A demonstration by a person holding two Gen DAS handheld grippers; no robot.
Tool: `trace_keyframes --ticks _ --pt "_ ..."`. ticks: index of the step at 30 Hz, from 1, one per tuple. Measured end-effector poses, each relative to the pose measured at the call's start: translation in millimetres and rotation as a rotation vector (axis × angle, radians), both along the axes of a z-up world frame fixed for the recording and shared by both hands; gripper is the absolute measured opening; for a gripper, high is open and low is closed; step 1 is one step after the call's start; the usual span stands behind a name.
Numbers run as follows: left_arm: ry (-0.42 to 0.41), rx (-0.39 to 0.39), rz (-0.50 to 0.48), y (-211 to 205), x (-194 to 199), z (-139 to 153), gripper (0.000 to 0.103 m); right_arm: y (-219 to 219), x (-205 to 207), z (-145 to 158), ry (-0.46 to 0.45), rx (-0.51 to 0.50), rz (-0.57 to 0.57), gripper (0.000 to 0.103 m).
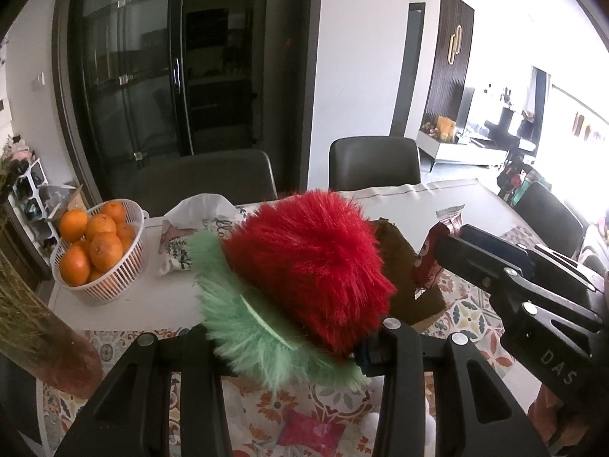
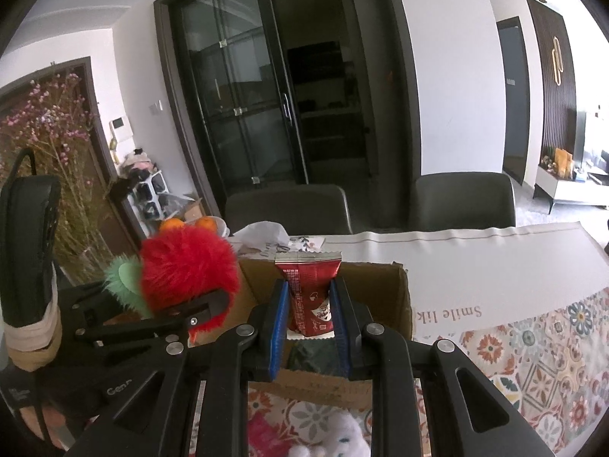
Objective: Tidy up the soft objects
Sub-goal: 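Open the left tool over the box while the right tool releases the snack packet inside, then withdraw both tools from the box toward the white plush toy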
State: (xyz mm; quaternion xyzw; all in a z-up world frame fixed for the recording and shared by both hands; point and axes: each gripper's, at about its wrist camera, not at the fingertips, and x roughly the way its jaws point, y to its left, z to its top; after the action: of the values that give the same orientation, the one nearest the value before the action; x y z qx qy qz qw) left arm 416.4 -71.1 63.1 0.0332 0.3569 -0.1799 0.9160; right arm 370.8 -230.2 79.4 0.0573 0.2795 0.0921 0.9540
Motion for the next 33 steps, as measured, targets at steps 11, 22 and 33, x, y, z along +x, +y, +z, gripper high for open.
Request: trace_keyframes --ticks 11,22,33 --pt "0.079 0.061 0.010 -11.4 38.3 -27.8 0.041 -2.8 37.1 -21.5 0.093 -0.042 0.011 0.024" --pt "0.176 0.105 0.031 -19.3 71.8 -61.4 0.044 -8.2 71.0 -53.4 0.232 -0.040 0.014 0.024" --pt "0.134 0.145 0.063 -16.8 60.6 -62.9 0.075 -17.5 74.6 -66.5 0.262 -0.036 -0.022 0.040"
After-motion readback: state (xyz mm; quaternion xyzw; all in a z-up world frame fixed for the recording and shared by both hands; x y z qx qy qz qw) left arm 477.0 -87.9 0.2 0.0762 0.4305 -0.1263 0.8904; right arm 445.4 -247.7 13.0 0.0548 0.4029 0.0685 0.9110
